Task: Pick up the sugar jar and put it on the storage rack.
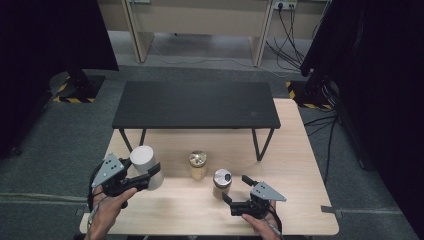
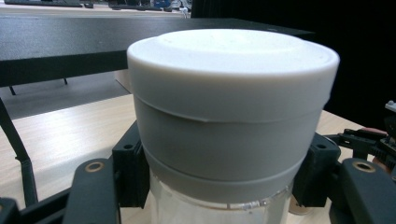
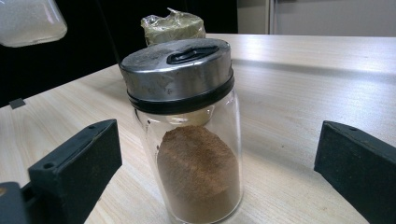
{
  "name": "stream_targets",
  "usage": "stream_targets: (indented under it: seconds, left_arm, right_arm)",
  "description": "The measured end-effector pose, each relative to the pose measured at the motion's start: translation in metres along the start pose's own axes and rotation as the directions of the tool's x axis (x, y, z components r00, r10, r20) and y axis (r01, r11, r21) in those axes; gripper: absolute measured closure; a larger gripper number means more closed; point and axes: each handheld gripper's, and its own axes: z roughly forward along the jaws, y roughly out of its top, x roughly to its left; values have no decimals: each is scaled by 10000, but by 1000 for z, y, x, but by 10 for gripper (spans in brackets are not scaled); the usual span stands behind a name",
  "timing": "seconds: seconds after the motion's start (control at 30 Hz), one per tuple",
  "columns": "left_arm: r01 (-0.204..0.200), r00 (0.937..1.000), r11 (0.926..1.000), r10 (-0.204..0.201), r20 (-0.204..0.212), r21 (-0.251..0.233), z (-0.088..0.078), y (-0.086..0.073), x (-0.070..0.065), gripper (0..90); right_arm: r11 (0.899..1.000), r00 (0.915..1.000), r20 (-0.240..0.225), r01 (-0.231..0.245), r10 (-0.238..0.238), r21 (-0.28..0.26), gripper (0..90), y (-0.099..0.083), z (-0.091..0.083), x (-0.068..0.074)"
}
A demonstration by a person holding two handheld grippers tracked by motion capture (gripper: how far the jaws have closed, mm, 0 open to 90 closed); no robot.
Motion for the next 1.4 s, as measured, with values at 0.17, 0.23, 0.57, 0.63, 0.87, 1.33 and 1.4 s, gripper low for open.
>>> stream_targets:
  seconds: [0.17, 0.23, 0.57, 0.63, 0.87, 1.33, 1.4]
  left_arm:
    - [18, 10000, 10000, -18, -47, -9, 1, 3, 3, 348]
    - [-41, 10000, 10000, 41, -71, -8, 2, 6, 4, 348]
    - [-254, 9996, 9997, 253, -148, -41, 2, 24, 6, 348]
    - [-284, 9995, 9996, 284, -144, 13, 2, 27, 6, 348]
    - [-320, 9994, 9994, 322, -145, 131, 4, 35, 10, 349]
    - [-201, 9998, 9998, 201, -21, 70, 8, 58, 14, 349]
    - [-216, 9998, 9997, 216, -14, 75, 8, 62, 15, 349]
  right_arm:
    - [10000, 10000, 1, 12, -12, 7, 8, 0, 0, 0]
    - [10000, 10000, 4, 15, -15, 8, 8, 0, 0, 0]
    - [10000, 10000, 1, -9, 9, -1, 8, 0, 0, 0]
    - [10000, 10000, -1, -15, 15, -5, 8, 0, 0, 0]
    - [10000, 10000, -9, 2, -2, 1, 8, 0, 0, 0]
    - [10000, 10000, -16, -3, 3, 3, 8, 0, 0, 0]
    - [10000, 10000, -20, -14, 14, 2, 8, 0, 0, 0]
